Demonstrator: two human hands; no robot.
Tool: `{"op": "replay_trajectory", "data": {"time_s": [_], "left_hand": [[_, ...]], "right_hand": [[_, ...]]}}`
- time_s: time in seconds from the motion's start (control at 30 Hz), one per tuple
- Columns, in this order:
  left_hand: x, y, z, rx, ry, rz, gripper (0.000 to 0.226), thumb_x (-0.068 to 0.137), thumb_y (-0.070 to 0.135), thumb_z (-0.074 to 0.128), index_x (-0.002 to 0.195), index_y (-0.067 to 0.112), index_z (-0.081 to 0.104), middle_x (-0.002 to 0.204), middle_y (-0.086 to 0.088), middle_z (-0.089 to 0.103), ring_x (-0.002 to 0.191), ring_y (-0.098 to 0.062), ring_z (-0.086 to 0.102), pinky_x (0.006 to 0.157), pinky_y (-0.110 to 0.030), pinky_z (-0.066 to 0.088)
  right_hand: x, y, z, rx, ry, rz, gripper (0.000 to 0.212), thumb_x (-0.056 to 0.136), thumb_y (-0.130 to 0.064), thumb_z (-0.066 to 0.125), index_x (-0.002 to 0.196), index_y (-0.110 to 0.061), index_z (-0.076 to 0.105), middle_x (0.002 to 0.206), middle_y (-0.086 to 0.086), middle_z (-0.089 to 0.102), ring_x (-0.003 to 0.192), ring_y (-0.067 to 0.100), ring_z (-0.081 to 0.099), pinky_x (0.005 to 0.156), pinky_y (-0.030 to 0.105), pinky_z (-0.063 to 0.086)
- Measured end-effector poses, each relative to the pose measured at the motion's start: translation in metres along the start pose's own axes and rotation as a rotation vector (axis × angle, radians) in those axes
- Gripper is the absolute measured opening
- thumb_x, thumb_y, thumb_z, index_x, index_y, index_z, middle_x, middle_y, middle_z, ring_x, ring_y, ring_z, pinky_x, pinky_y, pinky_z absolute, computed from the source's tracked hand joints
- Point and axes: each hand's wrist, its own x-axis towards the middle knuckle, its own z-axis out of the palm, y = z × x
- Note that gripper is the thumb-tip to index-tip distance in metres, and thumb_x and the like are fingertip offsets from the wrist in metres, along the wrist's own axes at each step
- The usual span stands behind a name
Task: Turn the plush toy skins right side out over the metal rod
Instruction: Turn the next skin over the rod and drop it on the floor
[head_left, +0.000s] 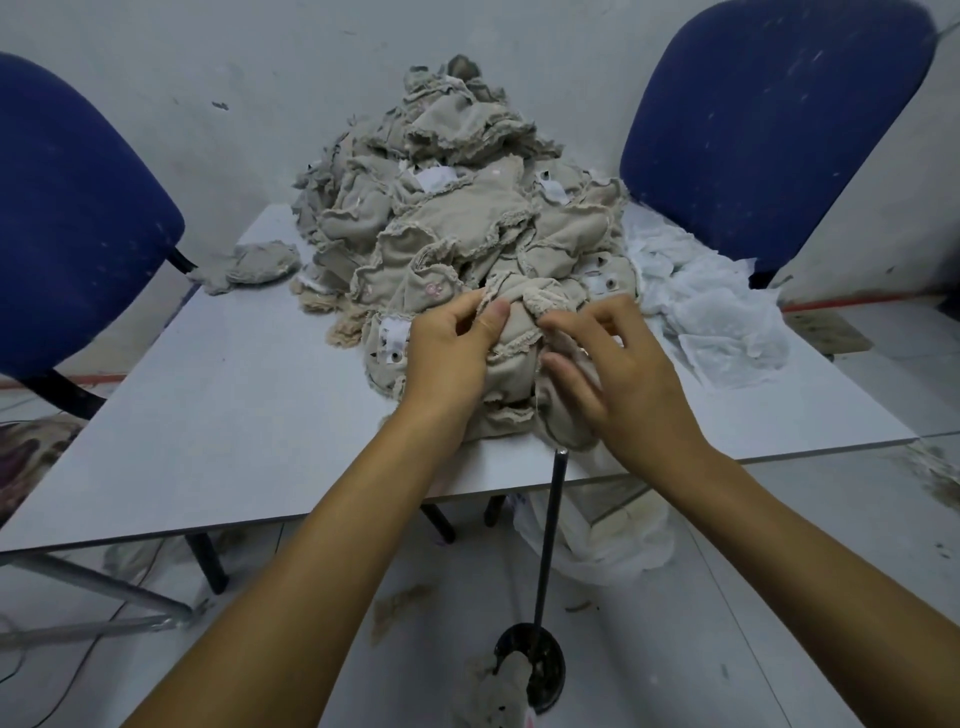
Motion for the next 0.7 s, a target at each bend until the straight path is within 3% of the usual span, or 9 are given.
{"op": "replay_trajectory", "data": {"time_s": [0.07,0.23,0.37,0.43,0.5,0.53,0.57,0.63,0.7], "left_hand": [[0.0,-0.001,0.001,-0.025,-0.015,-0.016,0.019,0.1,0.013,0.056,0.11,0.006,0.07,0.106,-0.014,0.074,0.103,-0.031,0.069,0.097,-0.05,0.053],[0.004,-0.004,0.0,-0.032,-0.096,0.004,0.024,0.102,0.013,0.051,0.115,0.003,0.068,0.109,-0.013,0.073,0.102,-0.026,0.07,0.094,-0.041,0.055],[0.006,-0.007,-0.003,-0.026,-0.188,0.007,0.021,0.103,0.017,0.049,0.102,0.014,0.07,0.092,-0.001,0.076,0.084,-0.013,0.071,0.074,-0.027,0.056],[0.008,-0.009,-0.006,0.043,-0.307,-0.021,0.021,0.099,0.028,0.056,0.114,0.018,0.068,0.1,0.004,0.076,0.091,-0.009,0.071,0.077,-0.022,0.054],[0.01,-0.012,-0.011,0.132,-0.426,-0.07,0.066,0.085,0.034,0.073,0.144,0.022,0.046,0.126,0.008,0.067,0.111,-0.005,0.065,0.092,-0.021,0.051],[0.011,-0.014,-0.012,0.162,-0.464,-0.092,0.086,0.079,0.029,0.079,0.152,0.026,0.032,0.136,0.009,0.06,0.119,-0.005,0.061,0.098,-0.024,0.05],[0.011,-0.016,-0.013,0.193,-0.483,-0.087,0.092,0.078,0.02,0.081,0.153,0.03,0.028,0.139,0.009,0.057,0.122,-0.006,0.059,0.1,-0.026,0.049],[0.008,-0.019,-0.01,0.29,-0.348,0.001,0.073,0.079,0.008,0.079,0.139,0.034,0.047,0.126,0.011,0.063,0.116,-0.01,0.063,0.095,-0.027,0.053],[0.008,-0.017,-0.006,0.398,-0.087,0.121,0.04,0.081,0.005,0.076,0.107,0.034,0.064,0.104,0.01,0.07,0.101,-0.015,0.067,0.087,-0.034,0.056]], "right_hand": [[-0.001,-0.001,0.002,0.053,-0.002,0.046,0.032,0.096,-0.026,0.06,0.125,-0.015,0.06,0.115,0.009,0.051,0.098,0.017,0.056,0.078,0.032,0.053],[0.008,0.001,-0.002,0.553,-0.002,0.42,0.038,0.092,-0.033,0.069,0.123,-0.035,0.048,0.111,-0.003,0.057,0.096,0.004,0.061,0.079,0.017,0.053],[0.01,0.005,-0.005,0.687,-0.073,0.485,0.034,0.088,-0.026,0.074,0.117,-0.034,0.059,0.107,-0.003,0.066,0.096,0.009,0.065,0.08,0.034,0.059],[0.01,0.005,-0.005,0.687,-0.031,0.488,0.029,0.087,-0.022,0.075,0.108,-0.037,0.06,0.103,-0.003,0.067,0.093,0.019,0.066,0.082,0.043,0.058],[0.01,0.005,-0.004,0.67,0.024,0.516,0.027,0.086,-0.023,0.074,0.098,-0.041,0.059,0.099,-0.004,0.066,0.088,0.028,0.066,0.08,0.048,0.058],[0.01,0.005,-0.004,0.652,0.063,0.539,0.024,0.084,-0.026,0.073,0.095,-0.042,0.058,0.096,-0.005,0.066,0.085,0.028,0.065,0.078,0.047,0.058],[0.011,0.006,-0.005,0.623,0.101,0.564,0.021,0.082,-0.029,0.071,0.092,-0.041,0.058,0.093,-0.005,0.065,0.082,0.027,0.065,0.074,0.044,0.057],[0.011,0.006,-0.004,0.505,0.137,0.563,0.015,0.078,-0.033,0.066,0.086,-0.036,0.054,0.09,-0.004,0.061,0.075,0.014,0.06,0.067,0.03,0.052],[0.012,0.006,-0.002,0.345,0.142,0.518,0.013,0.075,-0.034,0.061,0.079,-0.03,0.05,0.09,-0.006,0.052,0.073,0.006,0.051,0.064,0.015,0.041]]}}
